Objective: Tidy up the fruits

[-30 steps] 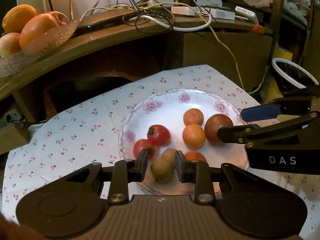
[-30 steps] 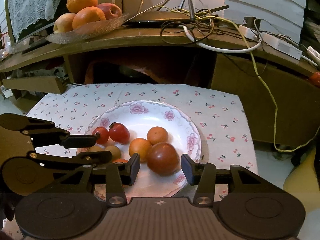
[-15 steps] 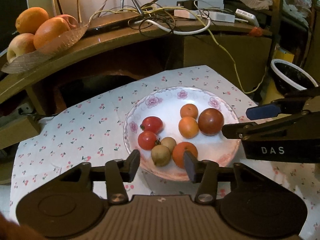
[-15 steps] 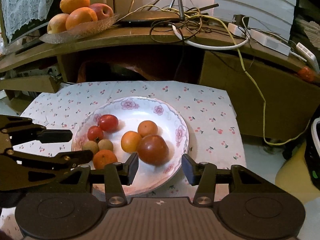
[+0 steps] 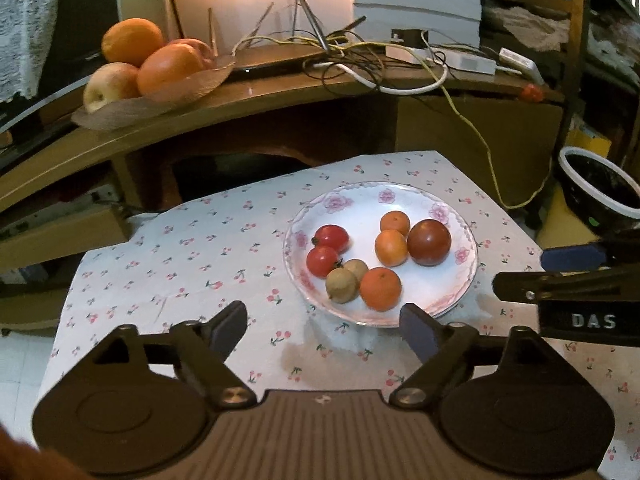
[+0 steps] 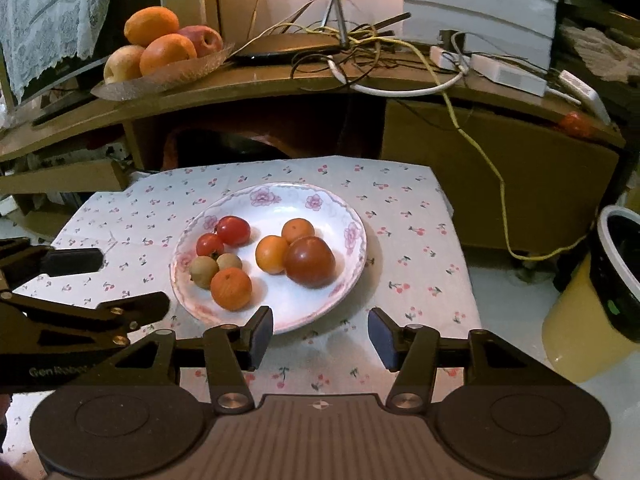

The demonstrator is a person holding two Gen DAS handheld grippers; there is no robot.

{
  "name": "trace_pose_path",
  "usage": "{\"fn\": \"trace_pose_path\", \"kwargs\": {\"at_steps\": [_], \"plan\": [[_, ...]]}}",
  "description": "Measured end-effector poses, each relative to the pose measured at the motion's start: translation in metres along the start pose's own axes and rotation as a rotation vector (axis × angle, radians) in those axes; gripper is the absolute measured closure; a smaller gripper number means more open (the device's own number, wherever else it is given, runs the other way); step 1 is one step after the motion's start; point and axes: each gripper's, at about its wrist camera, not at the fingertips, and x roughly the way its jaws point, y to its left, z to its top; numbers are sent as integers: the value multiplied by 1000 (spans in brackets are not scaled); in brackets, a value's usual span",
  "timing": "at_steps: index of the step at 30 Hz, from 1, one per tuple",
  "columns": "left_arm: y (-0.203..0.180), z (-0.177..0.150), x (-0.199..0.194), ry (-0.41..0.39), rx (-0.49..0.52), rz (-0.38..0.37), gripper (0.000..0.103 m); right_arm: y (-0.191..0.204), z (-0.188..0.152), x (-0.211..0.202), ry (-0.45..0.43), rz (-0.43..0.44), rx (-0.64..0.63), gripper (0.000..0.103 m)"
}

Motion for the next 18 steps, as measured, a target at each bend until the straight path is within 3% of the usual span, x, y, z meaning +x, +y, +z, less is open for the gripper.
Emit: {"fn": "trace_pose_path", "kwargs": {"at_steps": [10,18], "plan": [[-12,-19,-22,-4,26,54,0,7,-20,-31,-26,-1,36,46],[-14,-31,-40,0,-4,56,0,12,-35,-46,-22,-10,46,45]]}}
